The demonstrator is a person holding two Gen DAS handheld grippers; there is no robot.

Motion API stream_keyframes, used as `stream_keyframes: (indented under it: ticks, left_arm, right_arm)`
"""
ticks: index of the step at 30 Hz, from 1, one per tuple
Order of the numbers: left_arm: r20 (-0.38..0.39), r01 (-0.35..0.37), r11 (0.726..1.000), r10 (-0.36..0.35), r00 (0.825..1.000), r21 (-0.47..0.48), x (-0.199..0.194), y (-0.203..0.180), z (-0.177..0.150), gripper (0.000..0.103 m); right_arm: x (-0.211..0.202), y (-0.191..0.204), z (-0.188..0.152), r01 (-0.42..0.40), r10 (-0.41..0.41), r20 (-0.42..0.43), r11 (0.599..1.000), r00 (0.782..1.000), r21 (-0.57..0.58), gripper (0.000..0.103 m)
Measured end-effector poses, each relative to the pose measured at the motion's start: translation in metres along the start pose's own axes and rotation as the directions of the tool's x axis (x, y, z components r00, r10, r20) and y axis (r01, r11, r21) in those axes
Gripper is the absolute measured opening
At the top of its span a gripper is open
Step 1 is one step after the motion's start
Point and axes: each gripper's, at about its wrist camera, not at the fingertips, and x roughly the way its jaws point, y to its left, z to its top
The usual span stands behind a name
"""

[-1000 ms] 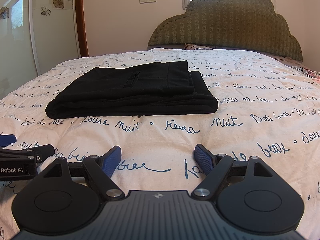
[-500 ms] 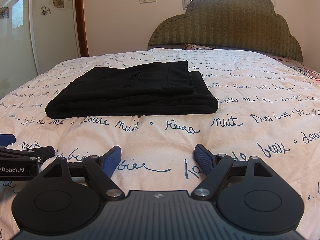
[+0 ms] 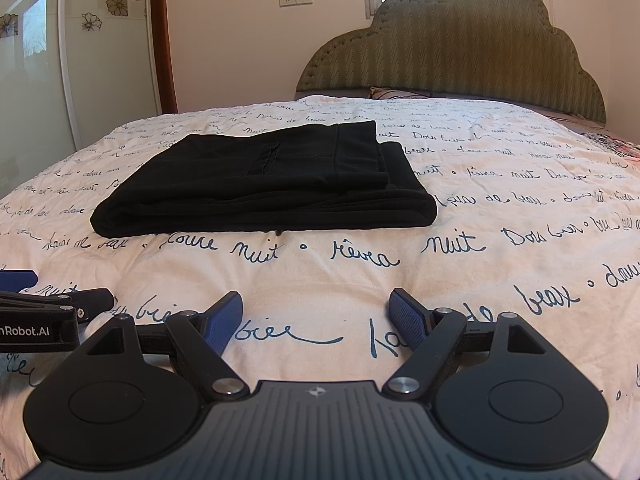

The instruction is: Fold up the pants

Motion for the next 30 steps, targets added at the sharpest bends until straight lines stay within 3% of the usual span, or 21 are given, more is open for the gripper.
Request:
stream_keyframes:
  ticks: [21,30]
  left_arm:
    - [0.025,-0.005,1.000,0.005,1.000,0.022,-0.0026,-0.0017,-0.0036,0.103]
    - [0.013,0.020,1.000,-0.020,1.000,-0.018,-0.0041,0.0033,-0.0028,0.103]
  right_arm:
    - [0.0001,0.0002,-0.0001,0.000,0.000,0.000,1.000,1.000,0.001,0.080]
    - [0.0002,0.0002,-0.0001,0.000,0.000,0.000,1.000,1.000,0.001,0.080]
